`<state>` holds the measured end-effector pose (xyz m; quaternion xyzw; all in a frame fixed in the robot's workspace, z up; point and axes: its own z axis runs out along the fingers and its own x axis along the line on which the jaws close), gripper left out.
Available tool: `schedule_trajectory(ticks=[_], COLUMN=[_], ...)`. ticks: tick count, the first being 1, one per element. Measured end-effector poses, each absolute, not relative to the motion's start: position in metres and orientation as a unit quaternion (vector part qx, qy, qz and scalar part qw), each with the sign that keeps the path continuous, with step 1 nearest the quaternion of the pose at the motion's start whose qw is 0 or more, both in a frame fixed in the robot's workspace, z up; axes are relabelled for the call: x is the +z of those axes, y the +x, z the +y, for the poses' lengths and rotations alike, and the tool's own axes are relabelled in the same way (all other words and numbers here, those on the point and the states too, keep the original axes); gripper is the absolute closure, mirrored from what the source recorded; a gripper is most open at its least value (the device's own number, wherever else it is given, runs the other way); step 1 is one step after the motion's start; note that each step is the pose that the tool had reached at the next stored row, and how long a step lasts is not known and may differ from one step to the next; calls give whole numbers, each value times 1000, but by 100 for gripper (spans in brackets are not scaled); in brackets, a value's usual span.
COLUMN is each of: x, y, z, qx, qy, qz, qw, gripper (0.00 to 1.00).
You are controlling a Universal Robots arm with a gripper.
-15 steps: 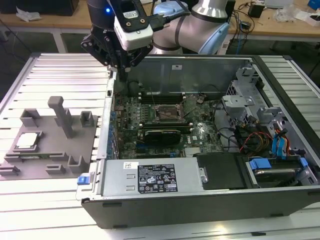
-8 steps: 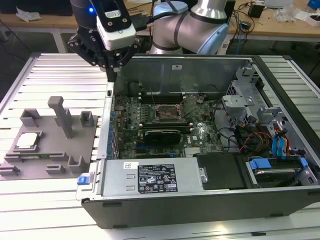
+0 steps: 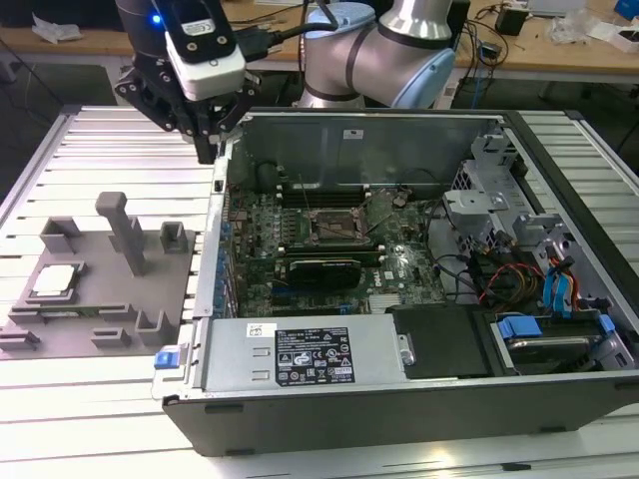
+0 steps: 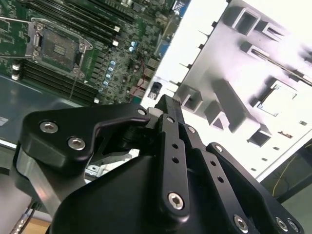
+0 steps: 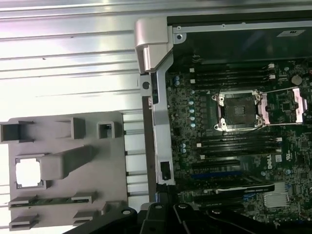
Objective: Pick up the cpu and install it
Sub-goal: 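Reach for the cpu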
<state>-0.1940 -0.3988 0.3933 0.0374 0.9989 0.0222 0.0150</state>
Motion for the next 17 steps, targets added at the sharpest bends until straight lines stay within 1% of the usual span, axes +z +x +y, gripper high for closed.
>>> schedule_trajectory(ticks=[17], x=[393], y=[-230], z=[-399], qx=[22], qy=[37], qz=[999], qw=[16], gripper=[89])
